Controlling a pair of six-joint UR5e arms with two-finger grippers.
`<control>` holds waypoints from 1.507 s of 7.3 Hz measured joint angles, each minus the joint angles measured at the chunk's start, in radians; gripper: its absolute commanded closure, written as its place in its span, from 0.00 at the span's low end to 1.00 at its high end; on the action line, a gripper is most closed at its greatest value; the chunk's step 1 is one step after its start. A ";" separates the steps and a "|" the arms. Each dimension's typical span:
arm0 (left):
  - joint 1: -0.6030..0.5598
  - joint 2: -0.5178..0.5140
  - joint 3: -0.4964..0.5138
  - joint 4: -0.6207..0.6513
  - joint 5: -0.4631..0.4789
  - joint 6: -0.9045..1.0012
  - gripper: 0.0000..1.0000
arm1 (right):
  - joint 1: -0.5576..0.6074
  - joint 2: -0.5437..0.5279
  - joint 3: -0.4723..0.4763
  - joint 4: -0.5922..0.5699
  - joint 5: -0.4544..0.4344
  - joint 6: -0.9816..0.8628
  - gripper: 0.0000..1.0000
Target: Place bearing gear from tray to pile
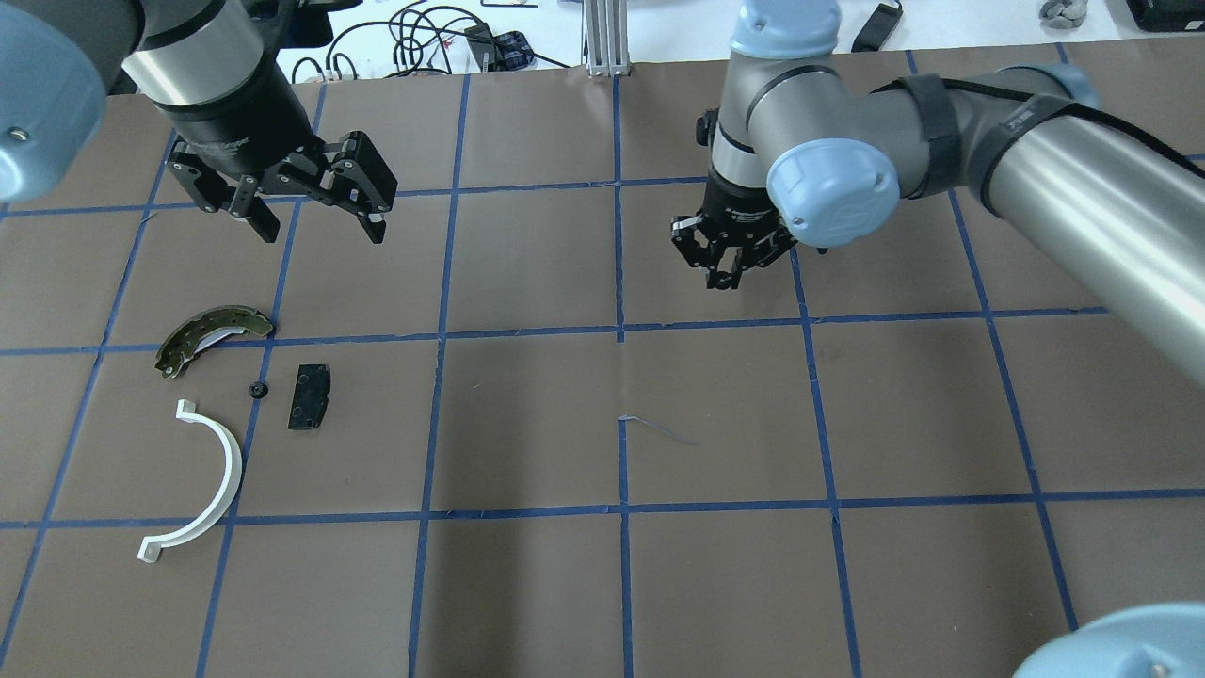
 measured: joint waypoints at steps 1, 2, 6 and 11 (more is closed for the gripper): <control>0.000 0.000 0.001 0.000 -0.001 0.000 0.00 | 0.078 0.021 0.004 -0.046 0.024 0.067 1.00; 0.000 0.000 0.001 0.000 -0.001 0.000 0.00 | 0.149 0.055 0.007 -0.109 0.038 0.123 1.00; 0.002 0.000 0.002 0.000 -0.001 0.000 0.00 | 0.288 0.188 0.010 -0.269 0.046 0.188 0.10; 0.000 0.002 -0.005 0.000 -0.005 -0.001 0.00 | 0.205 0.148 0.010 -0.231 0.021 0.114 0.00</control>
